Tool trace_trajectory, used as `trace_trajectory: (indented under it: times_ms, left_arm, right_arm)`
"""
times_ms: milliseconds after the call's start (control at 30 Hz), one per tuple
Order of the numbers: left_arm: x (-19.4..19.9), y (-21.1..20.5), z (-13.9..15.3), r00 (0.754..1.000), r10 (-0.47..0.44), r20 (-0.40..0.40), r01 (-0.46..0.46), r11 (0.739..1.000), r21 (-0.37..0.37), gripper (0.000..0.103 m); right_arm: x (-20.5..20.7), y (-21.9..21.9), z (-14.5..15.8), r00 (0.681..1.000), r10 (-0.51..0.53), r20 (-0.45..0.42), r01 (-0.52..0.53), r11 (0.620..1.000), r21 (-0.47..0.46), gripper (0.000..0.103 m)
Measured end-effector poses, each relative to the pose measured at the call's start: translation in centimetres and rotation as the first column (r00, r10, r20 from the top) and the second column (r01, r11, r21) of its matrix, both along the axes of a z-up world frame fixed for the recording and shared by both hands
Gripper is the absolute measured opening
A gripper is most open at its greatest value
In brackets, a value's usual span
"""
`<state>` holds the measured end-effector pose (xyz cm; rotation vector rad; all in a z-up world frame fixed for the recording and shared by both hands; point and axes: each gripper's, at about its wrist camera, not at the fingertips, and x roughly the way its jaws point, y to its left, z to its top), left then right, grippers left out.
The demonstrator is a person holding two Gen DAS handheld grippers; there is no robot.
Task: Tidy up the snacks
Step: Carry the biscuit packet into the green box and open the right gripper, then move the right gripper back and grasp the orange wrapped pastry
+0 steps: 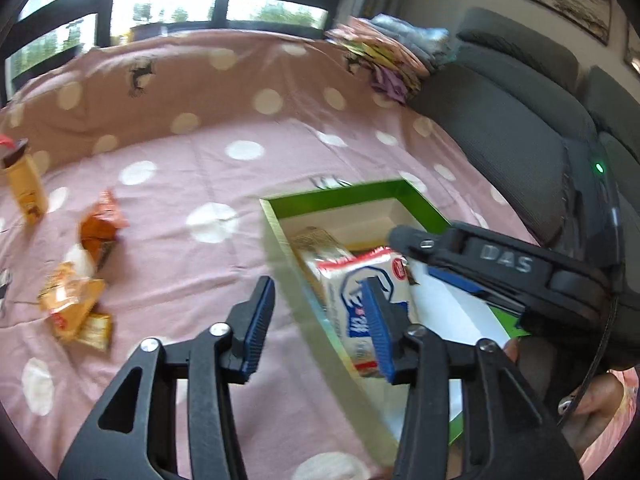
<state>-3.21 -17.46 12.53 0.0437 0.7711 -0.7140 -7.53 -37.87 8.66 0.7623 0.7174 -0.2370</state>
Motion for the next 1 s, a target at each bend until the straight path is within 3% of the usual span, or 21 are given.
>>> trace_trajectory:
  times_ms: [67,133,267,367,467,600,733,1000]
  left_arm:
    - [0.2,2.6,0.8,0.998,0.057,0.022,-0.057,0.998,-0.006,0.061]
    - [0.4,5.0,1.2,0.993,0.114,0.044,-0.114,0.994,0.001,0.072]
    - [1.3,10.2,0.5,0.968,0.249,0.042,-0.249,0.968,0.008,0.076]
    - [1.8,14.5,-0.9,0.927,0.374,-0.022,-0.374,0.927,-0.001,0.076]
    - [1.6,17.7,-2.3,0.901,0.425,-0.091,-0.429,0.902,-0.038,0.076]
    - [2.2,19.8,-3.4,0.860,0.501,-0.099,-0.502,0.865,0.007,0.076]
    - [2.8,21.5,-4.1,0.842,0.524,-0.129,-0.530,0.848,-0.015,0.076]
    - [3.7,23.1,-4.7,0.799,0.589,-0.119,-0.590,0.807,0.034,0.081]
  right_arm:
    - [-0.2,0.8,1.1,0.999,0.015,0.038,-0.014,0.999,-0.041,0.068]
    - [-0.2,2.1,2.3,0.994,0.073,0.086,-0.067,0.995,-0.073,0.071]
    - [0.1,5.2,4.2,0.976,0.157,0.154,-0.136,0.981,-0.139,0.082]
    - [0.8,7.7,5.1,0.960,0.218,0.175,-0.187,0.966,-0.177,0.083]
    - [1.6,10.0,5.4,0.946,0.279,0.166,-0.242,0.947,-0.211,0.083]
    - [2.5,12.0,5.3,0.951,0.277,0.138,-0.239,0.941,-0.239,0.083]
    - [3.5,13.5,4.5,0.959,0.261,0.112,-0.231,0.946,-0.227,0.083]
    - [6.5,15.3,2.6,0.960,0.276,0.056,-0.264,0.951,-0.159,0.084]
